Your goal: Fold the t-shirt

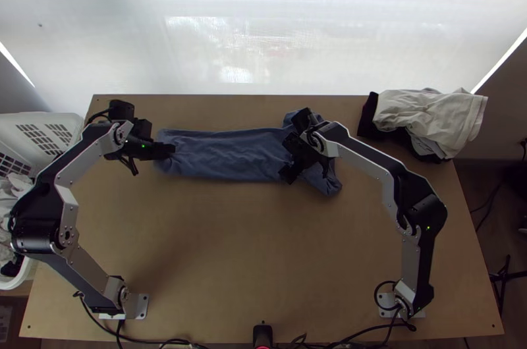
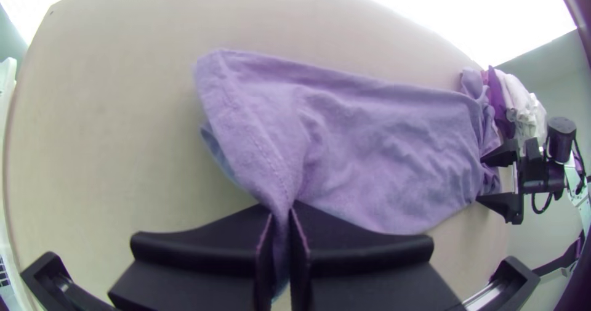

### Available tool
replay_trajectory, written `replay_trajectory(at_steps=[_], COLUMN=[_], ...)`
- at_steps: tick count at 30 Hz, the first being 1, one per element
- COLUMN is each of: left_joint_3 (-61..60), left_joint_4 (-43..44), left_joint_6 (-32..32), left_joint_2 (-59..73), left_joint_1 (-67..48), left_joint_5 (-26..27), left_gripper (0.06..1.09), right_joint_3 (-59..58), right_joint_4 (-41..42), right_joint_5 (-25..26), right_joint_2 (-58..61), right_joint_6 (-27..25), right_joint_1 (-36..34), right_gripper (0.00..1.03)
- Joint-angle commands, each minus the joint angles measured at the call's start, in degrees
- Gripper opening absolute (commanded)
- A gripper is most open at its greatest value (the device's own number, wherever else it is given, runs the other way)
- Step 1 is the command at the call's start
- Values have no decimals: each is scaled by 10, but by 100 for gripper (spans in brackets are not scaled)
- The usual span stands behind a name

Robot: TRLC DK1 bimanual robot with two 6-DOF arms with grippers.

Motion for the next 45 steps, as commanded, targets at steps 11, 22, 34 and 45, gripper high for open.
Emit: replay_trajectory(at_steps=[11, 22, 34, 45], left_joint_3=[78, 107, 119, 121], left_joint_4=[-2, 8, 86, 189], left_joint_6=[-42, -45, -69, -83], left_joint_2=[-71, -88, -83, -23], left_joint_1=[-39, -125, -230, -310], left_joint_5=[61, 61, 56, 50], left_gripper=[9, 9, 9, 9], right_joint_3=[-16, -12, -47, -205], right_joint_4=[9, -16, -73, -84], right_joint_5=[-1, -1, -1, -1], right_joint_2=[-7, -102, -272, -432], right_joint_6=[13, 14, 14, 11], right_joint_1=[3, -8, -92, -178], right_gripper=[98, 98, 98, 98])
